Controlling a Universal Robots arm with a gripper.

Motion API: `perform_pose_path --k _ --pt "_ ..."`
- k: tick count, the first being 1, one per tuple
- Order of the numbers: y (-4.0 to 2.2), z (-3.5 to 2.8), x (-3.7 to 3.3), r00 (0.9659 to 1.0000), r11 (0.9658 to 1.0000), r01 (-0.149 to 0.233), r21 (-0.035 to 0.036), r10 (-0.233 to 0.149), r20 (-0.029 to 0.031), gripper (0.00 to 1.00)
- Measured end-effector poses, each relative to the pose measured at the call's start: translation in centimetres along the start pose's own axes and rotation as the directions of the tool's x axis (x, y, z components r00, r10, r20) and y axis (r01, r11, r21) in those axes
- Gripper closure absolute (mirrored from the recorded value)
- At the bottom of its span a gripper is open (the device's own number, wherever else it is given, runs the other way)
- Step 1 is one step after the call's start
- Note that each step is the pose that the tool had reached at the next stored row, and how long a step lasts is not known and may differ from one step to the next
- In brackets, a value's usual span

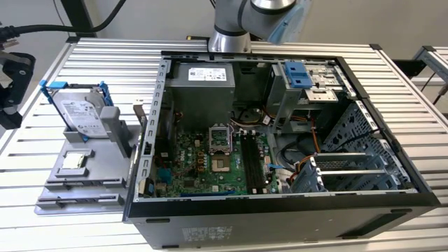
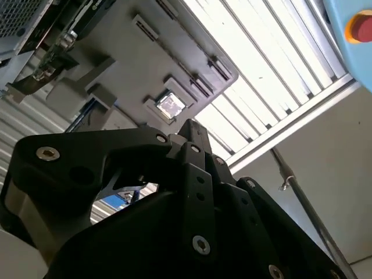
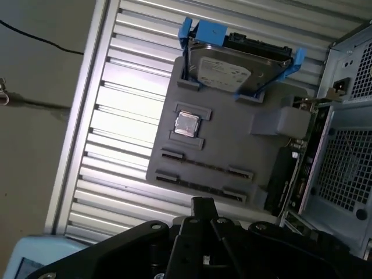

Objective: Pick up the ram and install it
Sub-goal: 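Pick up the ram and move it above insertion slot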

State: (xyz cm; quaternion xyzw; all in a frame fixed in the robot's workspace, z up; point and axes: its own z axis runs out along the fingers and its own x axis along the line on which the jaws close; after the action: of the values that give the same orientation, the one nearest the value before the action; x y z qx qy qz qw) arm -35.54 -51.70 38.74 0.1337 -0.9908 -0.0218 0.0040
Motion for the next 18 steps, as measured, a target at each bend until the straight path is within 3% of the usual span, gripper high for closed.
perform_pose_path --k 4,8,18 --pt "0.0 0.0 0.0 0.9982 0.9982 0.059 0.0003 -0.059 -0.0027 1.0" --pt "0.0 0.0 0.0 0.9941 0.9942 0.108 0.0008 -0.108 -0.0051 1.0" --pt "0.0 0.0 0.0 0.9789 0.9789 0.204 0.002 -0.204 -0.0102 1.0"
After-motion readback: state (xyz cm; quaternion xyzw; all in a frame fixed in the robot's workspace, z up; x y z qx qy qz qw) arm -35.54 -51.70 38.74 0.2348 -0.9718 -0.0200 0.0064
